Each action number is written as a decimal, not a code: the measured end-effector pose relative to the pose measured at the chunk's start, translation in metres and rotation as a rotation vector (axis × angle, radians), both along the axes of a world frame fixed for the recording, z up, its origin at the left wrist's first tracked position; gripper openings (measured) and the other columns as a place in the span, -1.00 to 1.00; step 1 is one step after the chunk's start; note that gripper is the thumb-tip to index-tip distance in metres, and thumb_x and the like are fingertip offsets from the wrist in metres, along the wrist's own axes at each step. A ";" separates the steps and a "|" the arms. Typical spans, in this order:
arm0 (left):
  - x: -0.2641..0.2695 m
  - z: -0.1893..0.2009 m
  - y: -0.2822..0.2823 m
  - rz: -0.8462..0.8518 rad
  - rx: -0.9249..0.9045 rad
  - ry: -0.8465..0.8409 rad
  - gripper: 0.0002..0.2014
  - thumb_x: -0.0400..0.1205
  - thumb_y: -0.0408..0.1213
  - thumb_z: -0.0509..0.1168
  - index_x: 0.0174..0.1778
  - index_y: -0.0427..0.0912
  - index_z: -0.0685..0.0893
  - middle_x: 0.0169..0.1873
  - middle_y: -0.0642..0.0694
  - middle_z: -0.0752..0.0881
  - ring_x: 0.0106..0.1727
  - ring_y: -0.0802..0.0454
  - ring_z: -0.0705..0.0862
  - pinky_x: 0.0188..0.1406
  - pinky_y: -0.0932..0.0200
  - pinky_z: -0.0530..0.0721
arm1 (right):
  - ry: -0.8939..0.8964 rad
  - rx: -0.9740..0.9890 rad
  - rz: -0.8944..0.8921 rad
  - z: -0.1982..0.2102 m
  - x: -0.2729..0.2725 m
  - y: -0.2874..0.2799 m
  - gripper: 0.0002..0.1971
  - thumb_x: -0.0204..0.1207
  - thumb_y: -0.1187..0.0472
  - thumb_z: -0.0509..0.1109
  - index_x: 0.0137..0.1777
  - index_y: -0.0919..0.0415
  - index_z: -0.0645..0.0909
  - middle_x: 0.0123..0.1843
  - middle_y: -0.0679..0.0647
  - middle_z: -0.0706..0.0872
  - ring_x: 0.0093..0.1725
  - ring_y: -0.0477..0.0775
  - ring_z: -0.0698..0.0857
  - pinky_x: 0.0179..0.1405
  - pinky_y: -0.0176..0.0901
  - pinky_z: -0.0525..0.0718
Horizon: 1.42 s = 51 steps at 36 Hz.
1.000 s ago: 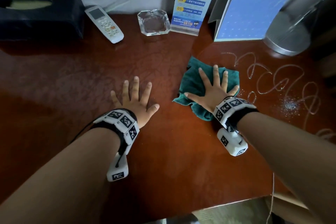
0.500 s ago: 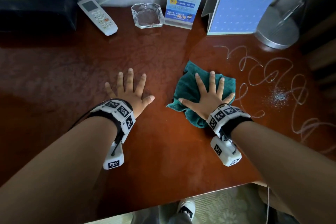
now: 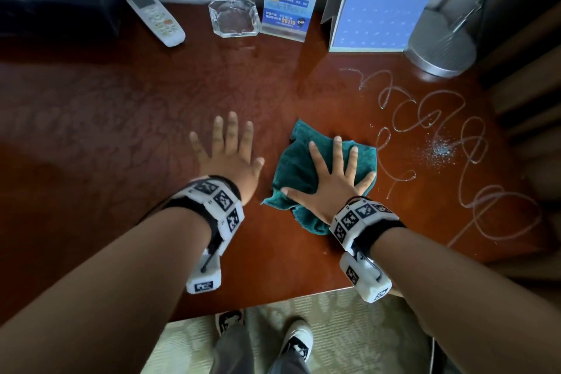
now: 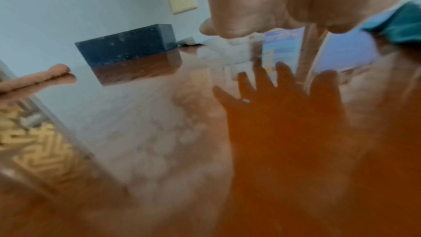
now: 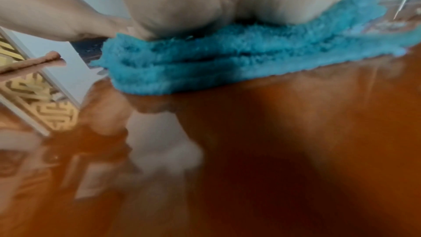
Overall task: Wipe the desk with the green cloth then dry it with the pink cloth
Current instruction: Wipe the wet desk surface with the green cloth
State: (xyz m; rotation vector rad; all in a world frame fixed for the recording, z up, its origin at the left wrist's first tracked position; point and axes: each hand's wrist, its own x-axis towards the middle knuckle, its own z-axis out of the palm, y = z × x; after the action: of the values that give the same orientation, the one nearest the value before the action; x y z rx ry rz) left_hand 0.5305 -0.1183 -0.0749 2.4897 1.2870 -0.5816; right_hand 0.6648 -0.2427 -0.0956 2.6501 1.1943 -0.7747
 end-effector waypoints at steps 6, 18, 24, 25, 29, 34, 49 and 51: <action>0.008 -0.010 -0.048 0.010 -0.131 -0.042 -0.38 0.74 0.09 -0.26 0.58 0.01 -0.46 0.57 -0.08 -0.50 0.60 -0.13 -0.46 0.50 -0.45 -0.33 | -0.018 0.018 0.032 -0.003 -0.006 -0.015 0.05 0.19 -0.69 0.00 0.56 -0.37 -0.47 0.61 -0.04 -0.60 0.60 0.27 -0.50 0.44 0.65 -0.29; 0.008 -0.021 -0.052 0.041 -0.197 -0.037 -0.42 0.71 0.13 -0.36 0.57 0.09 -0.48 0.53 0.01 -0.58 0.56 -0.06 -0.54 0.46 -0.37 -0.46 | -0.010 0.037 0.130 -0.004 -0.012 -0.052 0.04 0.20 -0.68 0.01 0.53 -0.40 -0.51 0.57 -0.08 -0.67 0.58 0.24 -0.56 0.45 0.62 -0.33; 0.009 -0.016 -0.051 0.042 -0.216 0.000 -0.40 0.71 0.14 -0.33 0.56 0.09 -0.50 0.52 0.02 -0.59 0.55 -0.08 -0.55 0.48 -0.40 -0.42 | 0.014 0.014 0.267 -0.001 -0.009 -0.072 0.06 0.18 -0.68 0.01 0.50 -0.40 -0.56 0.54 -0.06 -0.71 0.51 0.23 -0.66 0.44 0.59 -0.40; 0.009 -0.015 -0.051 0.043 -0.220 0.004 -0.40 0.72 0.13 -0.32 0.56 0.09 -0.50 0.52 0.02 -0.59 0.55 -0.08 -0.56 0.48 -0.40 -0.43 | 0.020 0.006 0.299 0.000 -0.008 -0.075 0.06 0.19 -0.68 0.02 0.49 -0.39 -0.57 0.53 -0.06 -0.72 0.50 0.23 -0.67 0.43 0.59 -0.42; 0.009 -0.015 -0.052 0.035 -0.215 0.011 -0.40 0.72 0.13 -0.31 0.56 0.10 -0.50 0.52 0.01 -0.59 0.55 -0.09 -0.56 0.48 -0.39 -0.43 | 0.003 -0.019 0.488 0.002 0.002 -0.089 0.05 0.25 -0.64 0.05 0.46 -0.37 -0.63 0.53 -0.05 -0.73 0.51 0.22 -0.67 0.44 0.59 -0.40; 0.008 -0.014 -0.051 0.031 -0.223 0.014 -0.40 0.71 0.14 -0.32 0.56 0.09 -0.49 0.52 0.01 -0.59 0.55 -0.09 -0.55 0.49 -0.39 -0.42 | 0.031 -0.057 0.692 0.008 0.020 -0.100 -0.02 0.32 -0.61 0.02 0.47 -0.40 -0.62 0.55 -0.07 -0.69 0.53 0.18 -0.64 0.47 0.50 -0.46; 0.011 -0.012 -0.052 0.044 -0.222 0.045 -0.37 0.70 0.18 -0.30 0.54 0.10 -0.53 0.51 0.01 -0.60 0.55 -0.08 -0.56 0.48 -0.38 -0.43 | -0.047 0.233 0.025 -0.009 -0.050 -0.096 -0.36 0.49 -0.37 -0.43 0.59 -0.33 -0.36 0.65 0.01 -0.50 0.64 0.16 -0.42 0.46 0.43 -0.45; 0.011 -0.012 -0.052 0.043 -0.216 0.047 -0.37 0.70 0.18 -0.30 0.54 0.10 -0.52 0.52 0.01 -0.59 0.55 -0.09 -0.56 0.48 -0.38 -0.43 | -0.081 0.227 0.032 -0.017 -0.054 -0.094 -0.37 0.53 -0.36 -0.41 0.61 -0.31 -0.31 0.67 0.03 -0.44 0.65 0.20 -0.37 0.47 0.52 -0.40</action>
State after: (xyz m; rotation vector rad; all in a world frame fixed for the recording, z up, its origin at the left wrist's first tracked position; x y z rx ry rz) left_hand 0.5412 -0.1702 -0.0873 2.2803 1.2212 -0.7316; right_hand 0.6111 -0.3369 -0.1122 2.8013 1.3743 -0.5500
